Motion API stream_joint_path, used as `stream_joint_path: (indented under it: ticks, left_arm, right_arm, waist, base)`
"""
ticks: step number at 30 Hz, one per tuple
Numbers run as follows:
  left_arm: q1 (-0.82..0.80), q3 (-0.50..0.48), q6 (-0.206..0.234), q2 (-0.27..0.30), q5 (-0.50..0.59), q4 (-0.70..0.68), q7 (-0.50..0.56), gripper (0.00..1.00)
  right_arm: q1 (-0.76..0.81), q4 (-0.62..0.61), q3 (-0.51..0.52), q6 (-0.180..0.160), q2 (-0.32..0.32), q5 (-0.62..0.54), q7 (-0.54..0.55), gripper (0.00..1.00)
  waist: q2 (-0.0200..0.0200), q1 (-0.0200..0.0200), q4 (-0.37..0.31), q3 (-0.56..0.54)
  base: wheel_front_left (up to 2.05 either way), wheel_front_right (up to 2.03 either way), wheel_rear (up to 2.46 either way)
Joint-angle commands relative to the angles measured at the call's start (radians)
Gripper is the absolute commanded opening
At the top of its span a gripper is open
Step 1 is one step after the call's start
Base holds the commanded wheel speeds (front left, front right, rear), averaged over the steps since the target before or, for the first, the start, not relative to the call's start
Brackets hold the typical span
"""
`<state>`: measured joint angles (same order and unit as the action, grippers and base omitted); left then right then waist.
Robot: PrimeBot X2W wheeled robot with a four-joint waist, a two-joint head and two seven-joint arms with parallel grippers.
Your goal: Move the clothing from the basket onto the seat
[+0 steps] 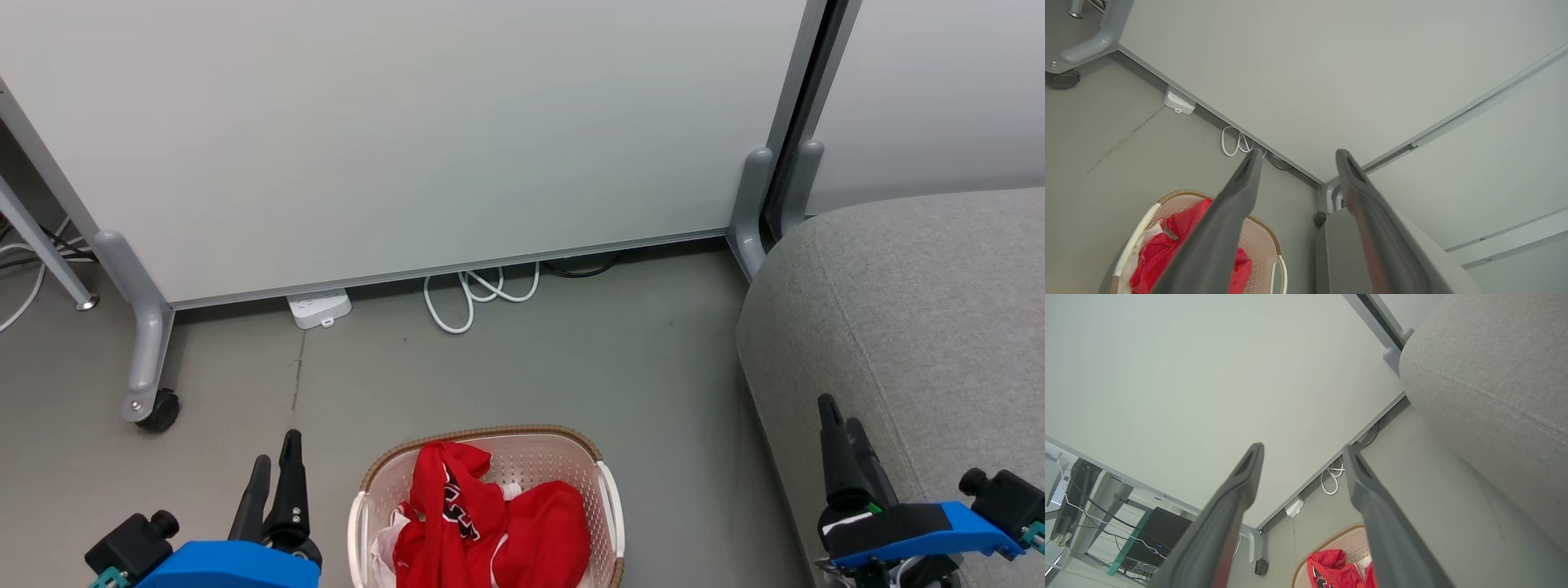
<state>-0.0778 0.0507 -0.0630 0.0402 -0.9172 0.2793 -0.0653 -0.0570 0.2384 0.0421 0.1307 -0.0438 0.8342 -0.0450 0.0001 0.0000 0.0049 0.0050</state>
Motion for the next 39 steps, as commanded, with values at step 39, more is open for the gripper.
stream_joint_path:
  ticks: [39]
  left_arm:
    - [-0.042, 0.064, 0.043, 0.010, 0.381, 0.001, -0.116, 1.00]
  right_arm:
    - [0.008, -0.051, -0.004, 0.000, -0.007, -0.485, -0.051, 1.00]
  waist:
    - [-0.0001, 0.0000, 0.008, 0.000]
  base:
    - [0.00, 0.00, 0.00]
